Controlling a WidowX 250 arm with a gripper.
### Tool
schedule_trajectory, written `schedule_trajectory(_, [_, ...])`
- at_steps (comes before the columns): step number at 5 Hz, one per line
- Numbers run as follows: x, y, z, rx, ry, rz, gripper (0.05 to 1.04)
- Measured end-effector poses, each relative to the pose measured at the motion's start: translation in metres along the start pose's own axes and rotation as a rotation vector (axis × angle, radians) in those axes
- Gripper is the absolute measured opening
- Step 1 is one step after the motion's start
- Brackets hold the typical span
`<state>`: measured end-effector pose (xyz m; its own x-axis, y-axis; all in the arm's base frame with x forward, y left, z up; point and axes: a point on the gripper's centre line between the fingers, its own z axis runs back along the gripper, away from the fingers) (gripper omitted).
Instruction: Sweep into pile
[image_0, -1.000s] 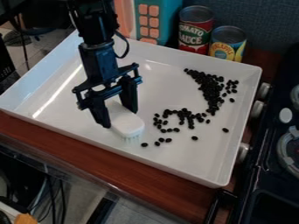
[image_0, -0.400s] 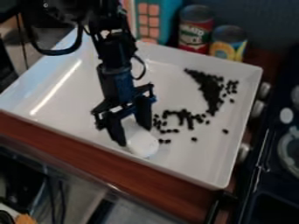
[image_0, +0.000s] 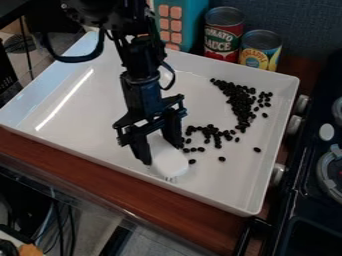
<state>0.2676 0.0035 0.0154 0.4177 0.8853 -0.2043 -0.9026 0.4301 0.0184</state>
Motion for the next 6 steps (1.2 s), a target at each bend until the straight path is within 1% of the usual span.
schedule_trajectory(4, [0.01,-0.078,0.003,-0.085,-0.016,0.075,0.725])
schedule_trajectory(6, [0.014,-0.105,0.006,-0.117,-0.008,0.12,0.725])
